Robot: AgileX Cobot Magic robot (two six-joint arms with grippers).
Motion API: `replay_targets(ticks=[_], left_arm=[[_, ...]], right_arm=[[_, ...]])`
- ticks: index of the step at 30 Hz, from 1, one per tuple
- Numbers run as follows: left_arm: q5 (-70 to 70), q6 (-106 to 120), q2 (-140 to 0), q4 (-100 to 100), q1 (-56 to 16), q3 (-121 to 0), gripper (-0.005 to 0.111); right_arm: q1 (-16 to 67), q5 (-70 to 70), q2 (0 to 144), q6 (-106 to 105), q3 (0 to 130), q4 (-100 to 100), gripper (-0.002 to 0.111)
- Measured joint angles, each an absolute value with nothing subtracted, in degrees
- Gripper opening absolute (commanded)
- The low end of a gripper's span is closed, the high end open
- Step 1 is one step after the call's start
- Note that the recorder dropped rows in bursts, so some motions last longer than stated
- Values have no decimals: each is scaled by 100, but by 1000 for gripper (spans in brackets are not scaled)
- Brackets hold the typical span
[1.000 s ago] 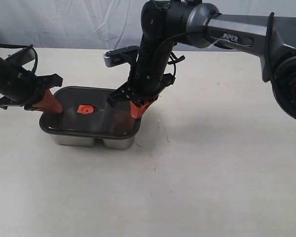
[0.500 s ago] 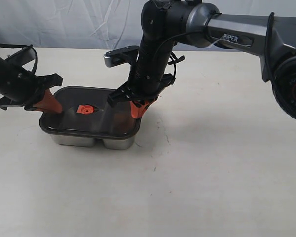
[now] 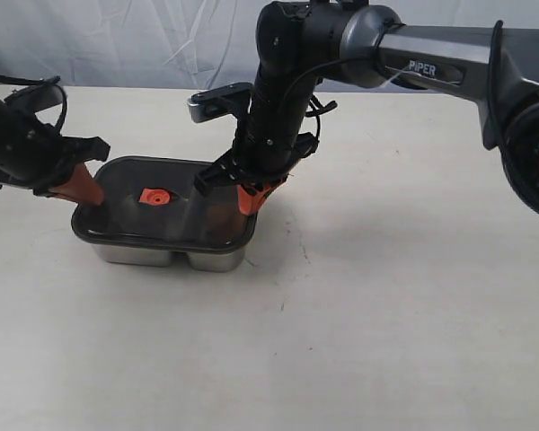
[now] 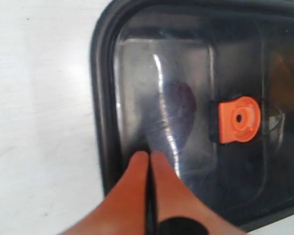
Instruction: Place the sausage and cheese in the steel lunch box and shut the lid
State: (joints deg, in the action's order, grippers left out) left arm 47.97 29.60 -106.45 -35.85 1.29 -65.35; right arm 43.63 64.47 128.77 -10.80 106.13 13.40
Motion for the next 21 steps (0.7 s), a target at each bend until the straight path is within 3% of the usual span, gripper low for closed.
replay_targets(ticks=[13, 21], left_arm=[[4150, 3169, -8931, -3069, 151, -6489, 0], [4011, 3195, -6775, -2831, 172, -6272, 0]], right_arm=[[4355, 5844, 11471, -430, 10536, -54, -1], [3517, 6447, 9954, -743, 9979, 805, -1]])
